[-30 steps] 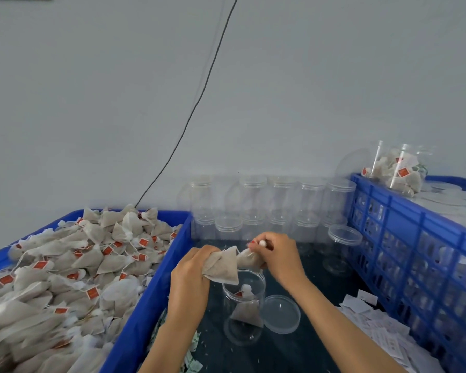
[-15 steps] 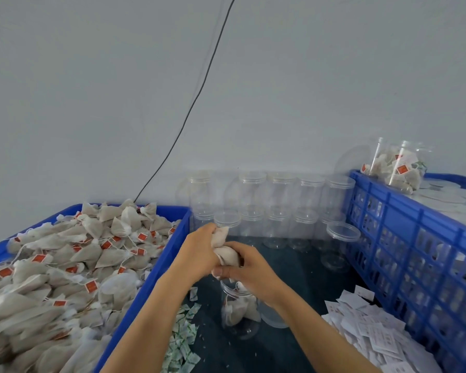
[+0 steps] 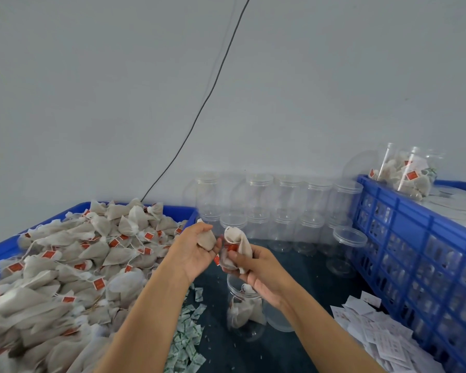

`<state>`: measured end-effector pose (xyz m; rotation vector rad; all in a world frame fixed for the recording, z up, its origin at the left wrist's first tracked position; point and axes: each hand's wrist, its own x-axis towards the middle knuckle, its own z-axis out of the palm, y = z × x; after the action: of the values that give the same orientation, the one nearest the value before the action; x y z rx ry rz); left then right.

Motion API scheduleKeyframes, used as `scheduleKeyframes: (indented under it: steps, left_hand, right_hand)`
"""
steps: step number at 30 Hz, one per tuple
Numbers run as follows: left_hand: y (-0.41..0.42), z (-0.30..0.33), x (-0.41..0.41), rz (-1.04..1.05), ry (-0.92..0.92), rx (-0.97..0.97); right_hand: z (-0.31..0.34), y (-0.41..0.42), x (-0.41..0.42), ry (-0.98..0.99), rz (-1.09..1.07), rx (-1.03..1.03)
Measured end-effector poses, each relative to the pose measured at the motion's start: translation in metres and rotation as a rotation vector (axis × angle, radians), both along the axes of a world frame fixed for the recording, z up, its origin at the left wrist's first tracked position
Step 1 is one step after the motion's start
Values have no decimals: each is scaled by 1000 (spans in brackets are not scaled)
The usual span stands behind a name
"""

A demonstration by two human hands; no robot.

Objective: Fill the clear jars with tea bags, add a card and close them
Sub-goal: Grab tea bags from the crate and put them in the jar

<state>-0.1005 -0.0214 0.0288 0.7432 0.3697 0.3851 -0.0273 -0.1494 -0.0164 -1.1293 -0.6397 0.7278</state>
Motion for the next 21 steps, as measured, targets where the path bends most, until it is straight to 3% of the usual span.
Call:
scheduleKeyframes:
  steps: [5, 10, 16, 21]
  left_hand:
    - [-4, -8, 0, 11, 69, 164]
    - [-12, -36, 10, -30, 180, 685]
    - [-36, -49, 32, 29, 281, 1108]
    - [-36, -56, 31, 50, 248, 1205]
  right_hand:
    - [-1, -11, 12, 176, -17, 61]
    - [0, -22, 24, 226, -35, 86]
    - [-4, -30, 34, 237, -65, 77]
    - [-5, -35, 37, 138, -49, 60]
